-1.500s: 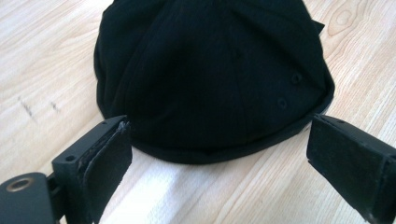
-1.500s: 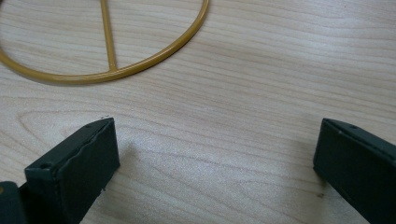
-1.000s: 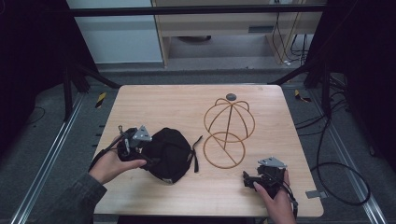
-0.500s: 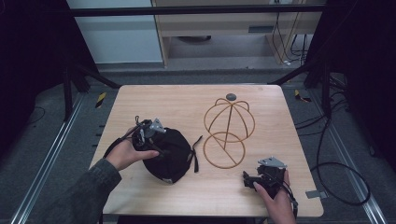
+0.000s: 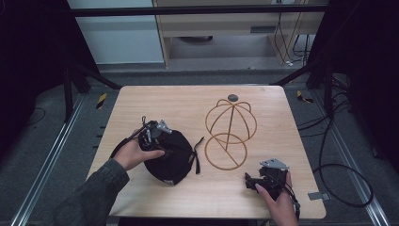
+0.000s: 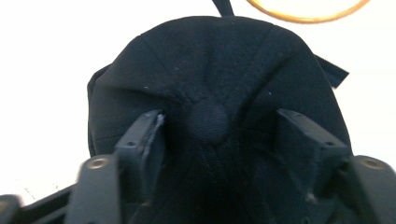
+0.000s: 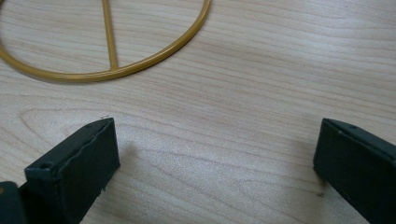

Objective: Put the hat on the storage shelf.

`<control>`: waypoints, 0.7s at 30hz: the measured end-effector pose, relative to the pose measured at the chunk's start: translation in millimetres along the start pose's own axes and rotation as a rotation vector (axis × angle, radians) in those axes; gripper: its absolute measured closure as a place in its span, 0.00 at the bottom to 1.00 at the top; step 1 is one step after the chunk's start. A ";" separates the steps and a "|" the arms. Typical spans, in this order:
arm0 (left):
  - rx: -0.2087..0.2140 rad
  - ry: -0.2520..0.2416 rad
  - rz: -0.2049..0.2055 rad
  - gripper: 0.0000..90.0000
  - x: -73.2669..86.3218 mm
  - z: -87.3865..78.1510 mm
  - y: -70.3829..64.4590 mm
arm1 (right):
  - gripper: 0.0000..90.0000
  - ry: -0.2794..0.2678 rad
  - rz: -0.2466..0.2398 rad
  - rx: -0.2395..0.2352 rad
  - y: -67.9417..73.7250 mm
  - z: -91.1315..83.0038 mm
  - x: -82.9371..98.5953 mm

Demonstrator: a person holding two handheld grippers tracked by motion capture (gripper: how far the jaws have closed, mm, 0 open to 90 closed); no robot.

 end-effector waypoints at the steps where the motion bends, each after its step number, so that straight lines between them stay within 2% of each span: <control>1: 0.000 0.001 0.000 0.43 -0.1 0.2 0.4 | 0.00 0.000 0.000 0.000 0.0 0.0 0.0; 6: 0.002 0.019 0.005 0.65 2.2 2.7 2.0 | 0.00 0.000 -0.001 0.000 0.0 0.0 0.0; 7: 0.008 0.022 0.003 0.65 2.5 4.0 2.2 | 0.00 0.000 0.000 0.000 0.0 0.0 0.0; 9: 0.017 0.019 0.009 0.78 2.4 5.0 0.6 | 0.00 0.000 0.000 0.000 0.0 0.0 0.0; 15: 0.006 -0.011 0.016 0.81 0.5 -2.6 0.0 | 0.00 0.000 -0.001 -0.001 0.0 0.0 0.0; 21: -0.007 -0.044 0.026 0.82 -2.2 -22.4 0.1 | 0.00 0.000 -0.001 -0.001 0.0 0.0 0.0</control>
Point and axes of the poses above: each handheld gripper's, and its own axes: z roughly forward along the jaws, x roughly out of its underside, y roughly to its left, the point moved 10 cm from there along z, roughly forward along the jaws, and after that the axes turned 4 degrees about y, right-handed, at the moved point
